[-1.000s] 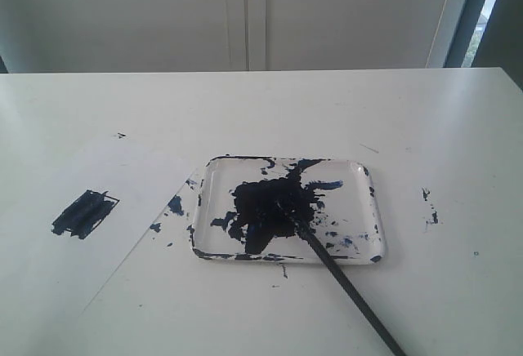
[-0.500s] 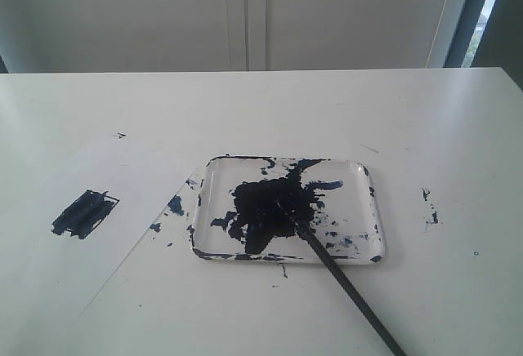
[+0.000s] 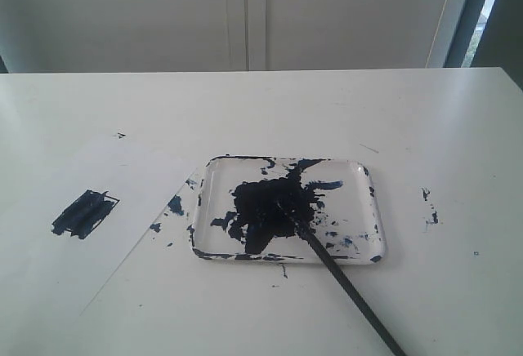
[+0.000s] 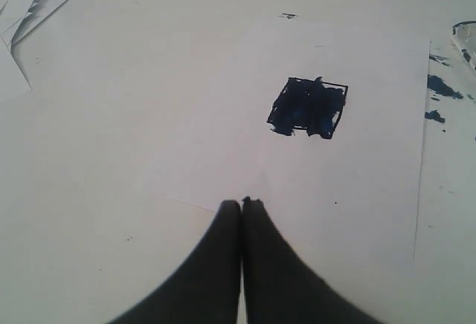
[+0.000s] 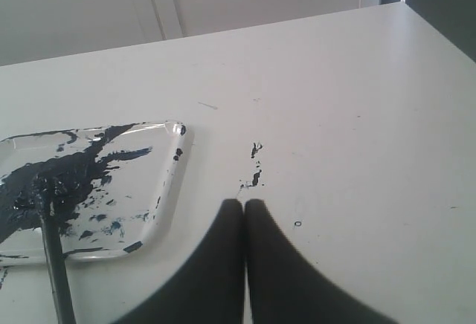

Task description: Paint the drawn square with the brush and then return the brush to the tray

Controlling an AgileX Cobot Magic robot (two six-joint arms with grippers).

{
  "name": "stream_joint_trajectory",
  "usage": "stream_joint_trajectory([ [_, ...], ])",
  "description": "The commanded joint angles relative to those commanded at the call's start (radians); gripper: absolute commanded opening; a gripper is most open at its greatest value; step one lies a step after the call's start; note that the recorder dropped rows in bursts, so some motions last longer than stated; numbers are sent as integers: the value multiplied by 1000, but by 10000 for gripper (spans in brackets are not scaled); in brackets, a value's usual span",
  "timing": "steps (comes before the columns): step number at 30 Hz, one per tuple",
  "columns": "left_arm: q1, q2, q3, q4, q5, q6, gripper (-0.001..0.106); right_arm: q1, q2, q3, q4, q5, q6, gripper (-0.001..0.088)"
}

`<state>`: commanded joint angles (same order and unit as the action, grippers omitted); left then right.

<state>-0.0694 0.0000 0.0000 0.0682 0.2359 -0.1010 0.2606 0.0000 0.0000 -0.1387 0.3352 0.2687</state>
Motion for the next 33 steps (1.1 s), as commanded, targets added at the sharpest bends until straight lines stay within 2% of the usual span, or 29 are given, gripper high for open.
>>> stream_joint_trajectory([
  [27,0,0,0,0,-4,0,77,-2,0,0,0,0,0,0],
  [33,0,0,0,0,-4,0,77,-51,0,0,0,0,0,0],
])
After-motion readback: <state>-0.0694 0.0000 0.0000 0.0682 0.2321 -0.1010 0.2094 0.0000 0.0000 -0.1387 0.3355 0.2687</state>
